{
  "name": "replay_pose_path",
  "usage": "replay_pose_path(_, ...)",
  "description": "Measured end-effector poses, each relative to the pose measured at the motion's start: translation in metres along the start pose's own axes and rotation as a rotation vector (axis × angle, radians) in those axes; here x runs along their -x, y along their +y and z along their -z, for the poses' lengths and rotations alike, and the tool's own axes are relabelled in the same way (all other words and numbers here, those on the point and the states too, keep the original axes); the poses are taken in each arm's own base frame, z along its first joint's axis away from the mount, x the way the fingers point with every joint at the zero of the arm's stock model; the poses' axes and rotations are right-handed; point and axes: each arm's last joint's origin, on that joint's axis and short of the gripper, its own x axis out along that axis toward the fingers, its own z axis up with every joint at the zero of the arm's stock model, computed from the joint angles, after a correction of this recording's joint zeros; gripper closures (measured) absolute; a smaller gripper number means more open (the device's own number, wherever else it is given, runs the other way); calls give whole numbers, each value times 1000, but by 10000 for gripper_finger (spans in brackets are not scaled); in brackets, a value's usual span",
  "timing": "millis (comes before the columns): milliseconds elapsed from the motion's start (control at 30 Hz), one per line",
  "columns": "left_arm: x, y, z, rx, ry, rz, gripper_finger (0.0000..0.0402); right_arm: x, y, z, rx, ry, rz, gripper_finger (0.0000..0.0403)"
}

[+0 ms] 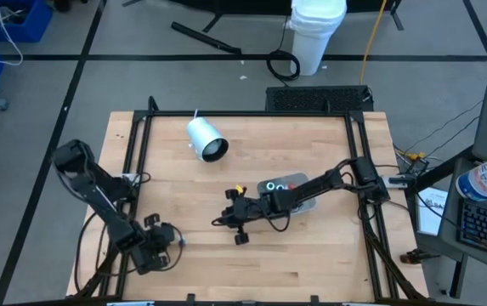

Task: Pick & Place food coloring
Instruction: Put the small blue food coloring bottle into the white bin

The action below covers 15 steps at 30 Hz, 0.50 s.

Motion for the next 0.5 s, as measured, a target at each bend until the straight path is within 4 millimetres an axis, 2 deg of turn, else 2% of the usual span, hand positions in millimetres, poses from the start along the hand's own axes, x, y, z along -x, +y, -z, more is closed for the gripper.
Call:
replay_pose_path(133,-9,0,-11,-9,-12,-7,360,0,2,3,-21,36,-10,403)
replay_pose_path(500,-16,0,-35,-94,-50,66,360,1,3,11,-36,116,-15,403)
